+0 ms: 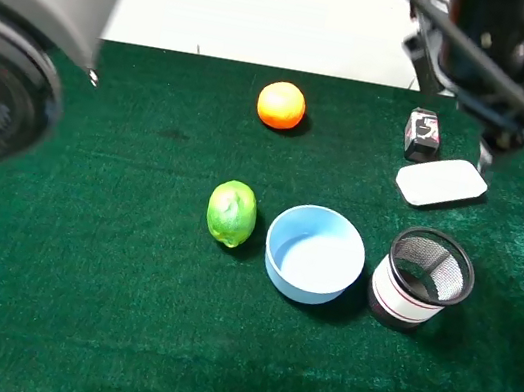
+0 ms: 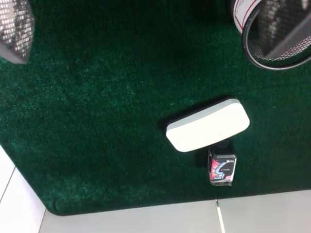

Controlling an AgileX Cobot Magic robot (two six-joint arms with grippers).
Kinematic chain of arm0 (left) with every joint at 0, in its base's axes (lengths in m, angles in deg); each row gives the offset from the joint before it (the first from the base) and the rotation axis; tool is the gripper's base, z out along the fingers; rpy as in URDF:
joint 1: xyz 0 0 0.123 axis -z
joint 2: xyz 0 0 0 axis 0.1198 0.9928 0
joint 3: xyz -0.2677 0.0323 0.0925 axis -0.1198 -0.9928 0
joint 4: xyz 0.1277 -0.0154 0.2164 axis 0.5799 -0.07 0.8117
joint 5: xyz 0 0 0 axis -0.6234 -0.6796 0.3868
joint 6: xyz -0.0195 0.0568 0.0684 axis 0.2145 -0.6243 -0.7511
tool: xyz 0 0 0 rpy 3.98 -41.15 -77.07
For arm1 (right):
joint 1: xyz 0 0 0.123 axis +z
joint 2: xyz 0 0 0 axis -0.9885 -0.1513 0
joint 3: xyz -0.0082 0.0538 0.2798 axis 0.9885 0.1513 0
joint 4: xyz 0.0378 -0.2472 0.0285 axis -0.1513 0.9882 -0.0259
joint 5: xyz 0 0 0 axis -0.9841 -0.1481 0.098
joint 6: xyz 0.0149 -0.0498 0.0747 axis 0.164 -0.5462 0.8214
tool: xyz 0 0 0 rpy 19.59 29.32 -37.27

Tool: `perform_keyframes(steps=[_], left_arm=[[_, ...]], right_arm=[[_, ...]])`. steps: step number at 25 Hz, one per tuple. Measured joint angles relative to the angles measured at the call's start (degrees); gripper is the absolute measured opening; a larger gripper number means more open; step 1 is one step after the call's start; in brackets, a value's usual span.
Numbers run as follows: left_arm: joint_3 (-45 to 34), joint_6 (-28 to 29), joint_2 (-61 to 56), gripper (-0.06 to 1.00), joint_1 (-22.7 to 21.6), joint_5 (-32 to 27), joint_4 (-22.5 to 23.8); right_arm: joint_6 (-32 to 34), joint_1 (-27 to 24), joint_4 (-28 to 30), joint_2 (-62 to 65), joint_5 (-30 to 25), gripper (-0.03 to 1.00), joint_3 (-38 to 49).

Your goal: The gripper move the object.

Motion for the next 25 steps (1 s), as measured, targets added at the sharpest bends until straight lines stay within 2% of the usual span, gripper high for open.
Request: perform_keyframes(steps=[12,18,25], left_arm=[[-1.97,-0.52,-7.98,0.87,-4.17,-0.05,0.57],[-12.94,-0.57,-15.86,0.88,-5.94,-0.05,0.90],[-29.71,-0.20,-29.00,0.90,-9.13,-0.01,1.75]], right_arm=[[0.00,0.00,0.04,0.00,0.00,0.69,0.00],[0.00,0.00,0.04,0.00,0.00,0.69,0.00],[0.00,0.00,0.04,0.00,0.00,0.70,0.00]])
